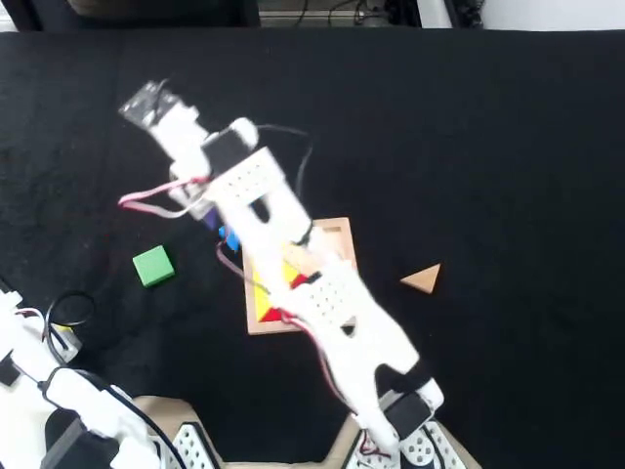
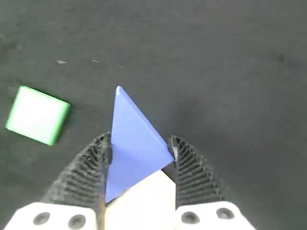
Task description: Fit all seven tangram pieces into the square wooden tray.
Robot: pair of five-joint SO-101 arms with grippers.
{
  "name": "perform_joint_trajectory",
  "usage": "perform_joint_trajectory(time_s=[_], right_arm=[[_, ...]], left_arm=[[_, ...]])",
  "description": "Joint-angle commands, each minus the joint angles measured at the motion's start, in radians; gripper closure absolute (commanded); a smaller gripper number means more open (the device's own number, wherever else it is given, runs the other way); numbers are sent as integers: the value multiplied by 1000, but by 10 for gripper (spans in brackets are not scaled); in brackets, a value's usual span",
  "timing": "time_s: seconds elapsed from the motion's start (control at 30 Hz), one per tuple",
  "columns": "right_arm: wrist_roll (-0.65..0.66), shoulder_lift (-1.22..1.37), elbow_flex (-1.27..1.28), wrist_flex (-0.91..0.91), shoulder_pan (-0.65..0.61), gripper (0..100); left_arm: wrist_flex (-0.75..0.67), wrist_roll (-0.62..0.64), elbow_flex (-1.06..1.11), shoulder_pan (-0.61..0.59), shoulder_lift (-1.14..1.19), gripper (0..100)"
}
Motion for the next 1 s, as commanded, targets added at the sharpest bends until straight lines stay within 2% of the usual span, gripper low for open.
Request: perform_joint_trajectory(time_s=[0.0, 0.17, 0.23, 0.37, 0.6, 0.97], right_arm=[[51, -315, 193, 35, 69, 987], [100, -722, 642, 34, 120, 987], [137, -866, 826, 25, 169, 987], [199, -1056, 1148, -114, 321, 987], [358, -1115, 1580, -414, 460, 987], [322, -1116, 1893, -746, 425, 987]], left_arm=[[-9, 6, 1, 13, -18, 798], [-11, 6, -1, 13, -18, 798], [-11, 6, -1, 13, -18, 798], [-11, 6, -1, 13, -18, 798], [-11, 6, 1, 13, -18, 798], [-11, 6, 1, 13, -18, 798]])
